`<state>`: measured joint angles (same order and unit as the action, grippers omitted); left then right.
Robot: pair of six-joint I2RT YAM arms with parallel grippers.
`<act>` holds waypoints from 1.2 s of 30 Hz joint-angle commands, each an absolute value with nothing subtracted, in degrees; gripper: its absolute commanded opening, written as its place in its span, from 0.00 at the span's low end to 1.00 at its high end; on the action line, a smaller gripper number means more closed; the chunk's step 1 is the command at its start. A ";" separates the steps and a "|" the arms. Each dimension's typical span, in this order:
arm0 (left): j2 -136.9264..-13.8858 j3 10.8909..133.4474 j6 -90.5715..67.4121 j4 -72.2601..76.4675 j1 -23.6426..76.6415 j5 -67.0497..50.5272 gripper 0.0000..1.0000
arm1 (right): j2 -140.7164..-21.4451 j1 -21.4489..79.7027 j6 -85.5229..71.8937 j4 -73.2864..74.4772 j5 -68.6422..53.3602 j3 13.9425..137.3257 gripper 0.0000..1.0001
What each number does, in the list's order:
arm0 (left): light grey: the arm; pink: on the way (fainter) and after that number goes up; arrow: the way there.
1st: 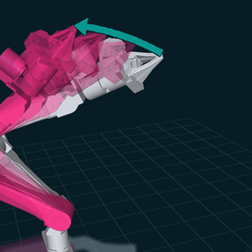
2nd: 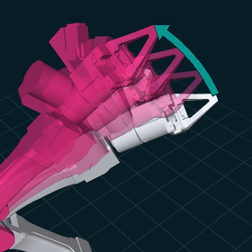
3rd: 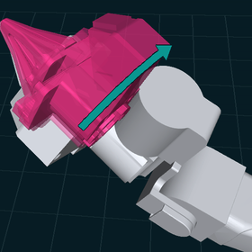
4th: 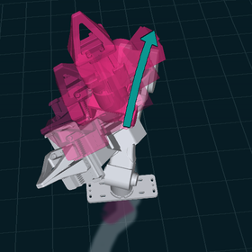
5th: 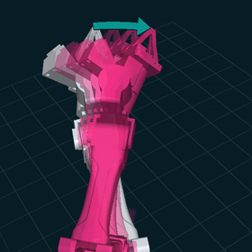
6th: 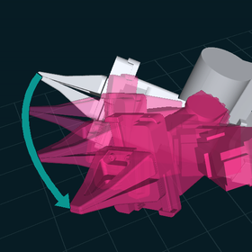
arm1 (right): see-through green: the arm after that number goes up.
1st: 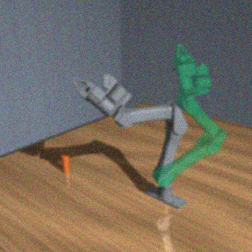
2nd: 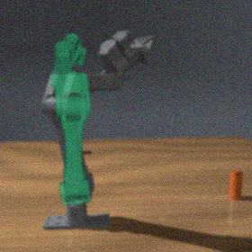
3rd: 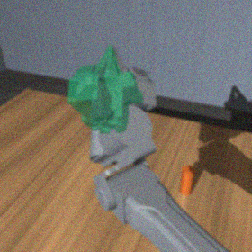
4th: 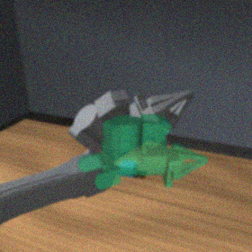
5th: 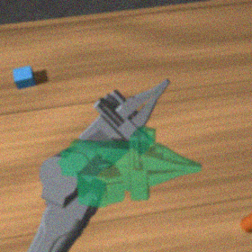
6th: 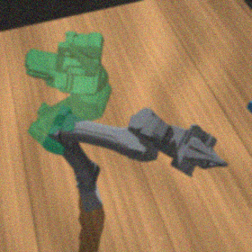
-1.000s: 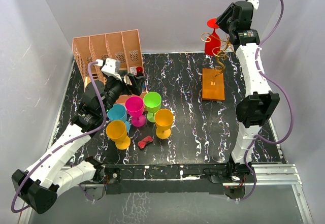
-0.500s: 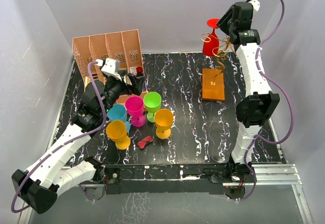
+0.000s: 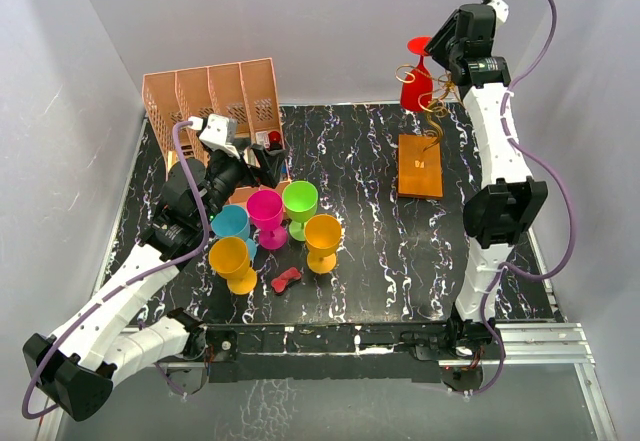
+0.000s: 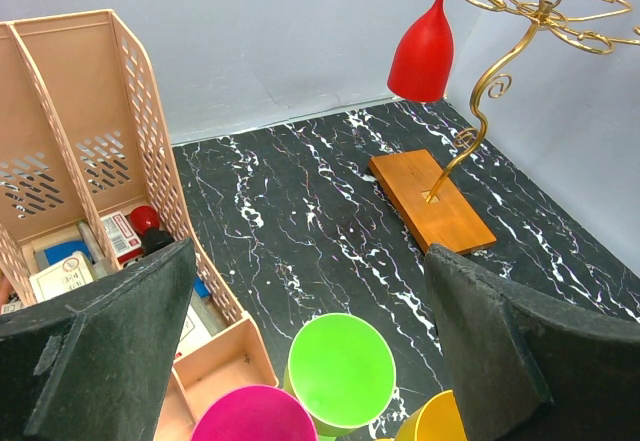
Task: Take the wine glass off the wine glass rack
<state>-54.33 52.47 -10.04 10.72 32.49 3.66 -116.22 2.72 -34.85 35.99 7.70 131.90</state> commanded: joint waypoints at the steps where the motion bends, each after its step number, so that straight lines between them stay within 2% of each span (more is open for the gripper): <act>1: -53.26 52.08 -9.21 12.92 32.70 3.82 0.95 | -117.74 2.58 -35.52 34.27 7.43 135.08 0.43; 18: -53.22 52.04 -9.13 12.91 32.72 3.87 0.95 | -118.32 2.47 -37.44 30.65 6.87 133.52 0.38; 22: -53.25 52.06 -9.09 12.93 32.72 3.82 0.95 | -117.92 2.55 -36.64 30.77 7.74 133.64 0.31; 36: -53.76 52.17 -9.37 12.92 32.82 3.34 0.95 | -117.23 2.57 -34.57 31.71 8.70 134.64 0.19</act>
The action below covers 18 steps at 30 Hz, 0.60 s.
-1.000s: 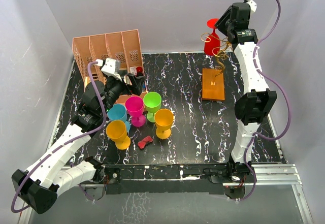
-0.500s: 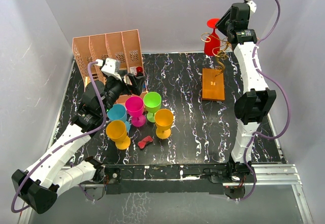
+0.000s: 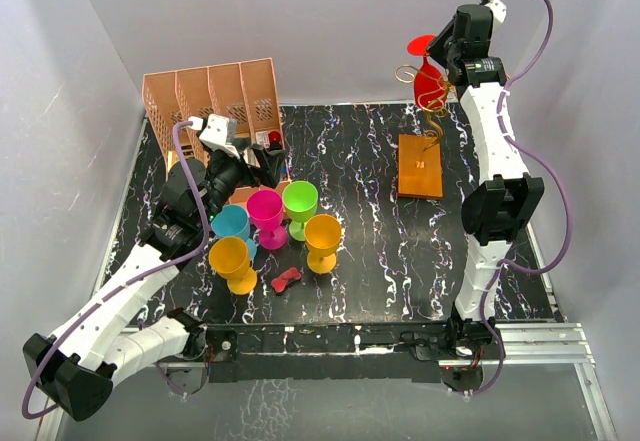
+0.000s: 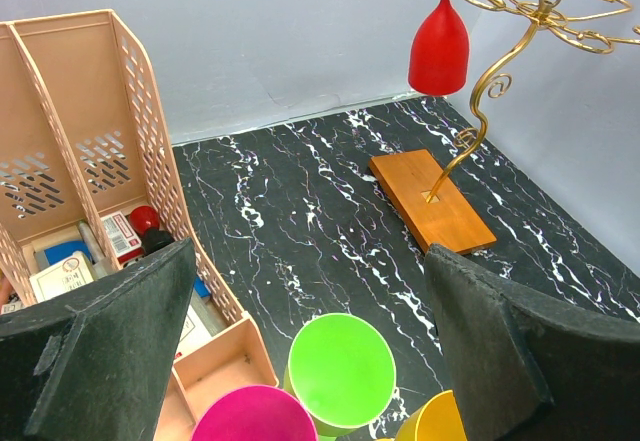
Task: Take the wine glass off the wine glass rack
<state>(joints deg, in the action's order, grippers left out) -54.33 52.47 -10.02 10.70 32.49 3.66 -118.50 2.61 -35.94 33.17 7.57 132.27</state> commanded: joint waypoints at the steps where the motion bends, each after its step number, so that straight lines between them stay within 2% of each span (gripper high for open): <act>1: -53.75 52.14 -9.33 12.92 32.77 3.27 0.95 | -117.10 2.54 -34.73 31.41 8.70 134.58 0.19; 12: -53.98 52.14 -9.14 12.92 32.77 2.99 0.95 | -113.95 2.23 -43.51 20.73 4.75 126.57 0.08; 18: -53.82 52.12 -9.10 12.92 32.71 3.07 0.95 | -110.93 1.82 -48.76 12.29 2.43 120.92 0.08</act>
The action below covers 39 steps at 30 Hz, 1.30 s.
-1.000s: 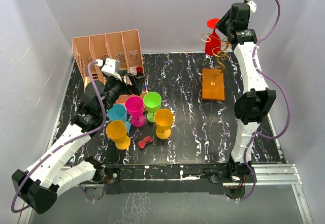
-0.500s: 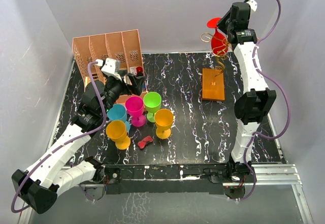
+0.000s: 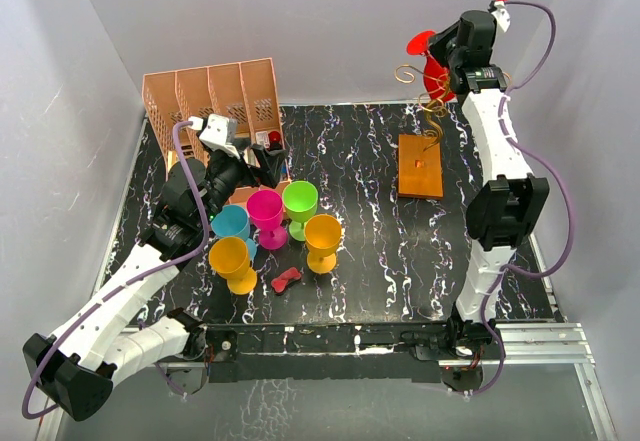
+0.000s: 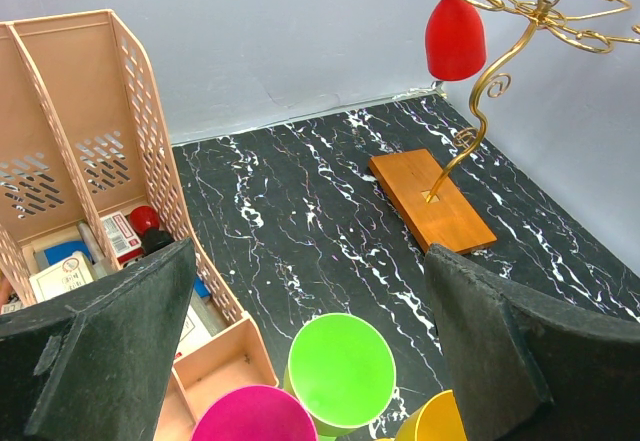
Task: Take the wine glass off the wine glass rack
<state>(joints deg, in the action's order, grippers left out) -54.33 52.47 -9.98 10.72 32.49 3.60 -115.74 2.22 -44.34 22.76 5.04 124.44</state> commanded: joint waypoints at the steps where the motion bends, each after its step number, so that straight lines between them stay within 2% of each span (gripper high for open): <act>1: -53.79 52.12 -9.06 12.92 32.72 3.08 0.95 | -110.21 1.67 -50.13 10.67 2.05 119.51 0.08; 15: -53.93 52.19 -9.06 13.01 32.74 2.90 0.95 | -109.26 -3.22 -59.78 10.90 -0.38 117.62 0.08; 30: -54.14 52.14 -9.12 12.92 32.78 2.77 0.95 | -100.73 -3.64 -60.12 11.49 -5.09 109.16 0.08; 39: -54.40 52.37 -9.21 12.75 32.77 2.38 0.95 | -97.98 -3.64 -62.31 8.68 -12.85 106.06 0.08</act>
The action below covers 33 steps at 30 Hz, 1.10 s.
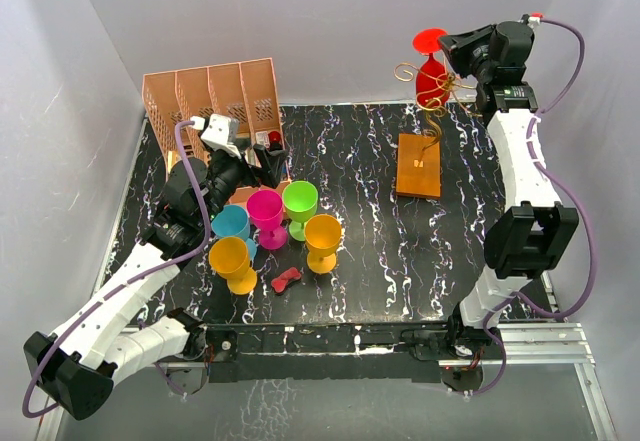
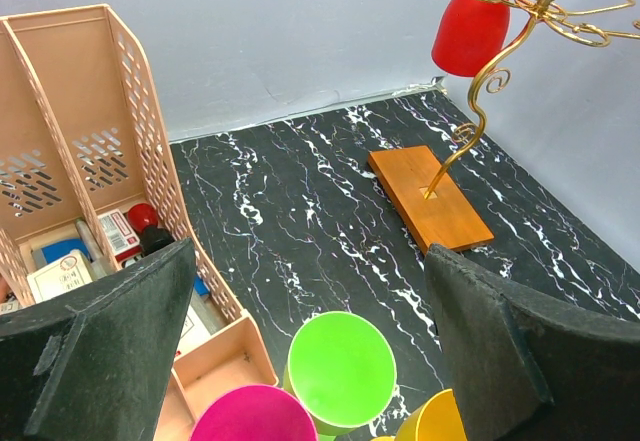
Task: Take the wine glass off the wine glass rack
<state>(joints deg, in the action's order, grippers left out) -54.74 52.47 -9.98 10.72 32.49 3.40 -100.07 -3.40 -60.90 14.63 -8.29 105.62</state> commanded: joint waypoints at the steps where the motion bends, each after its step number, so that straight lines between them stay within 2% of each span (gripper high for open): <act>1: -54.46 52.39 -9.23 12.74 32.76 2.37 0.95 | -98.50 -3.69 -62.46 8.20 -13.80 106.48 0.08; 13: -54.93 52.69 -9.16 12.41 32.76 2.13 0.95 | -107.97 -1.90 -63.82 7.56 -23.82 116.41 0.08; 21: -55.49 52.97 -9.09 12.23 32.74 1.94 0.95 | -109.73 2.83 -62.18 5.73 -27.94 121.10 0.08; 28: -56.21 53.02 -9.18 12.13 32.78 1.85 0.95 | -104.95 9.63 -60.84 2.54 -29.79 116.85 0.08; 33: -56.91 53.10 -9.52 12.13 32.74 1.34 0.95 | -95.46 13.23 -60.47 -1.55 -29.34 105.41 0.08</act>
